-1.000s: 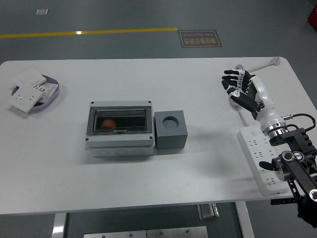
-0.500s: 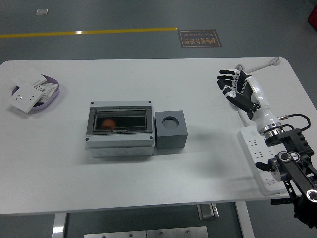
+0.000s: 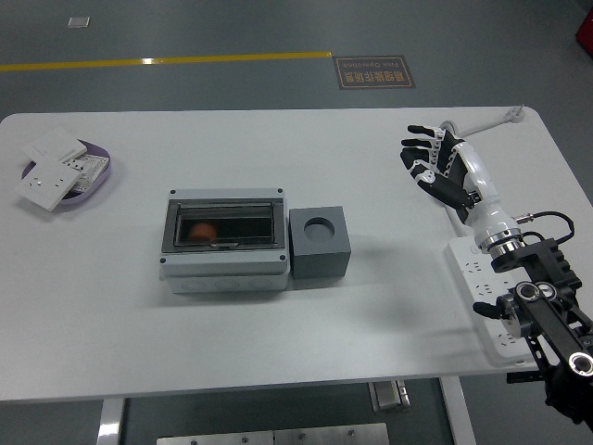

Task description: Pick up the cylinder from the cube,place it in the box,flap close box

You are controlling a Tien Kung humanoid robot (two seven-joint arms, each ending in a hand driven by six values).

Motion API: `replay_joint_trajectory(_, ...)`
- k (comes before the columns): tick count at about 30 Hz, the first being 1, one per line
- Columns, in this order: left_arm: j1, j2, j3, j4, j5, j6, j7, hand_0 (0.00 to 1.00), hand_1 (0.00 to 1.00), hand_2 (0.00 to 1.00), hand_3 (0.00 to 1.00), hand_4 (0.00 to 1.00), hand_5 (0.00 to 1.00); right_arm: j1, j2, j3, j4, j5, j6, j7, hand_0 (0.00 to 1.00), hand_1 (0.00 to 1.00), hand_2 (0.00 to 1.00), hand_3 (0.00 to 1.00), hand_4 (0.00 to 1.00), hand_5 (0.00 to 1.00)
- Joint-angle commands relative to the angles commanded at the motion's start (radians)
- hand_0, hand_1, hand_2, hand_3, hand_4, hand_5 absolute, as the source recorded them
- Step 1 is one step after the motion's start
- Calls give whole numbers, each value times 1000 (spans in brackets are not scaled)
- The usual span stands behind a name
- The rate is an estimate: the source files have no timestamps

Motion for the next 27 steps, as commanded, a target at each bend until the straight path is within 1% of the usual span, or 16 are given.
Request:
replay_joint_trajectory(3,0,1,0,0,-1,0,0,601,579,590,582,641,203,5,7,-6,-2,2,-3,3,773,699,693,743,756,305)
replay_joint_trajectory(4,0,2,0,0,-1,0,0,601,579,590,583,641,202,6,8,-7,-3,2,-5,4,768,695,684,738,761,290)
replay_joint_trajectory(9,-1,0,-2,0,0,0,0,601,579,590,583,641,202,1,7,-2,-5,2,-9,3,768,695,684,738,761,290)
replay_joint_trajectory(10,-1,0,-2,0,1,0,0,601,579,590,583,641,203,0,6,0,-5,2,-9,3,766,691,676,698,759,267)
replay_joint_trajectory(15,-2,-3,-4,0,2,0,2,601,579,590,583,641,203,-6,5,16,-4,2,-10,0,766,691,676,698,759,267)
replay_joint_trajectory(16,-2,-3,-3,0,2,-1,3,601,579,590,582,641,203,-8,5,22,-3,2,-11,0,765,681,674,677,738,236)
replay_joint_trajectory(27,-11,4,-15,0,17,-1,9,601,578,590,583,641,203,-15,7,63,5,5,-14,-1,764,681,673,674,738,235)
